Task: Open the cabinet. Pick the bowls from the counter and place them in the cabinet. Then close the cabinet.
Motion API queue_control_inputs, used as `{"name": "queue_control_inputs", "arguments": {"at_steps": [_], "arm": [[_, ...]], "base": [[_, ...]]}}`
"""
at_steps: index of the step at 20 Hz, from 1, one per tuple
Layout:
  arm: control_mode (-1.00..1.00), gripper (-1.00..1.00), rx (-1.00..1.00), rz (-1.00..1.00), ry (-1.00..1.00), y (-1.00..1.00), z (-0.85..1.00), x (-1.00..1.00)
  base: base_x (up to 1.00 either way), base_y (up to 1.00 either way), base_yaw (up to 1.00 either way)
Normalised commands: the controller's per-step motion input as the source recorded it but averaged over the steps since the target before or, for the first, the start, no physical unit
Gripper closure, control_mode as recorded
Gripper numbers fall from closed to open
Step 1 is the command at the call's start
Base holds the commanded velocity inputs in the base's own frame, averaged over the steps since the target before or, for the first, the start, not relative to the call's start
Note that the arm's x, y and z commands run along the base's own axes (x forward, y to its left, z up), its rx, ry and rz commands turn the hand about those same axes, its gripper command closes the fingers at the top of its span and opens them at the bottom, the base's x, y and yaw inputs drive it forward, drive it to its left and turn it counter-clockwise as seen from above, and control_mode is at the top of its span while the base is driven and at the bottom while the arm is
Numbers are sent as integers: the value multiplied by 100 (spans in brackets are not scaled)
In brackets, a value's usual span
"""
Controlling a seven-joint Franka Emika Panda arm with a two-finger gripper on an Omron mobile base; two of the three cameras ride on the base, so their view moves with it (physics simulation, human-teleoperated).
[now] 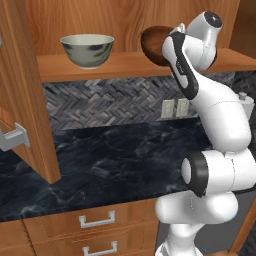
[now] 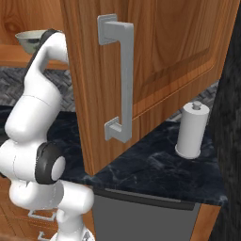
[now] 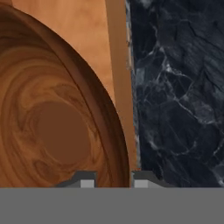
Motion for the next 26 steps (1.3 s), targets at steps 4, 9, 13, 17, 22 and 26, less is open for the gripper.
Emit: {"name": "queue_control_inputs", "arguments": {"at_steps": [4,9,13,17,22,26], "arm": [[-100,-100,0,0,2,-1,-13,7],[-100,-100,0,0,-4,-4,1,-18],[-100,-100,0,0,-15,0,7,-49],[-100,-100,0,0,-21,0,26,-66],[-100,-100,0,0,-12,5,24,-97],[-100,-100,0,0,-1,0,13,-100]], "base": [[0,0,0],[0,0,0],[0,0,0],[0,0,0],[0,0,0],[0,0,0]]}}
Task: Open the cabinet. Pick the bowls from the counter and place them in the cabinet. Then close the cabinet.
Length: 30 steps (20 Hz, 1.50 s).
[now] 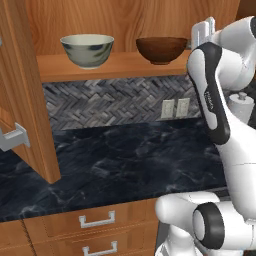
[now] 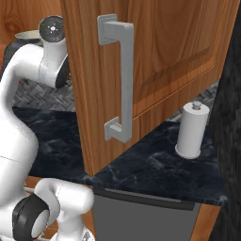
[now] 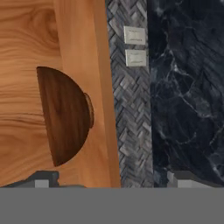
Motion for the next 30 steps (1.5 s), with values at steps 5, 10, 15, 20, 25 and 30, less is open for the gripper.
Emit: {"name": "queue_control_inputs", "arguments": {"at_steps": [5,10,15,20,25,30], "arm": [[-100,-100,0,0,0,0,6,-100],[-100,-100,-1,0,0,3,0,-88],[-100,-100,0,0,-1,1,0,-72],[-100,-100,0,0,-3,0,0,-76],[-100,-100,0,0,-7,0,-12,-77],[-100,-100,-4,2,-10,-28,-75,-50]], "base": [[0,0,0],[0,0,0],[0,0,0],[0,0,0],[0,0,0],[0,0,0]]}}
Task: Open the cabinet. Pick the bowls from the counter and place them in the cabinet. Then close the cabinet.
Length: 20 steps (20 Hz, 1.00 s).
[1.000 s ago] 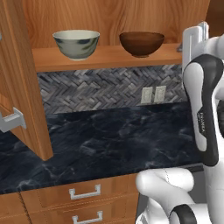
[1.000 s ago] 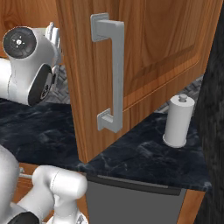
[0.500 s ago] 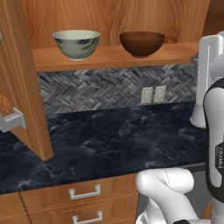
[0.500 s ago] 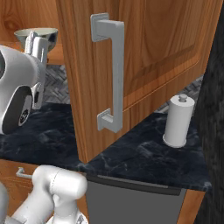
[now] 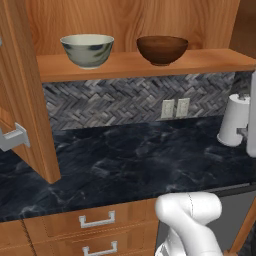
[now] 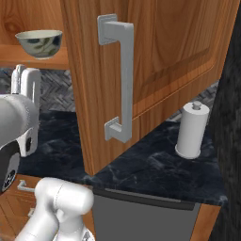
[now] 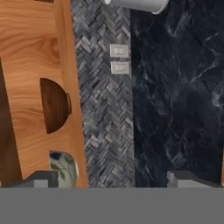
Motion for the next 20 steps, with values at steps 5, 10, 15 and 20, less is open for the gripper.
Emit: {"name": "queue_control_inputs", "arguments": {"at_steps": [5,10,15,20], "arm": [[-100,-100,-8,9,-13,-33,-99,-7],[-100,-100,-13,1,-25,3,-65,-71],[-100,-100,-5,0,-20,-5,-28,-81],[-100,-100,-2,0,-18,-12,-44,-84]], "base": [[0,0,0],[0,0,0],[0,0,0],[0,0,0]]}}
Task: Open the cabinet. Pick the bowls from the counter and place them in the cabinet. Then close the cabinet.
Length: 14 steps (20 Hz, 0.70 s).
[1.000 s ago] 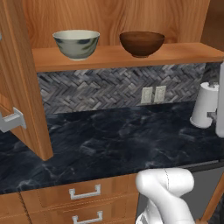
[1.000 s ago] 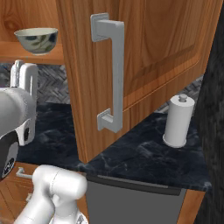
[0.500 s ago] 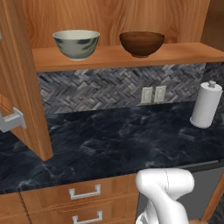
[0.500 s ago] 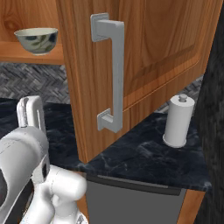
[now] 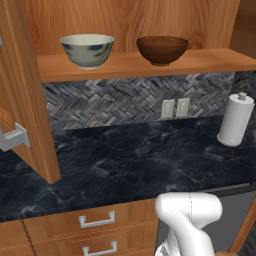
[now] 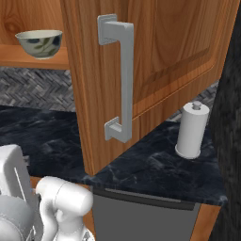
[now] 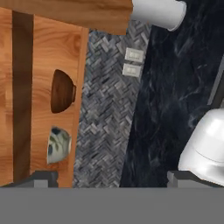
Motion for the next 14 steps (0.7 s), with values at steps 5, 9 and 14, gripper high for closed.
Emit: {"name": "queue_control_inputs", "arguments": {"at_steps": [5,9,14], "arm": [[-100,-100,2,0,-11,-41,-3,-63],[-100,-100,8,2,-4,-75,-1,-11],[-100,-100,13,4,-4,-67,22,-3]], "base": [[0,0,0],[0,0,0],[0,0,0]]}}
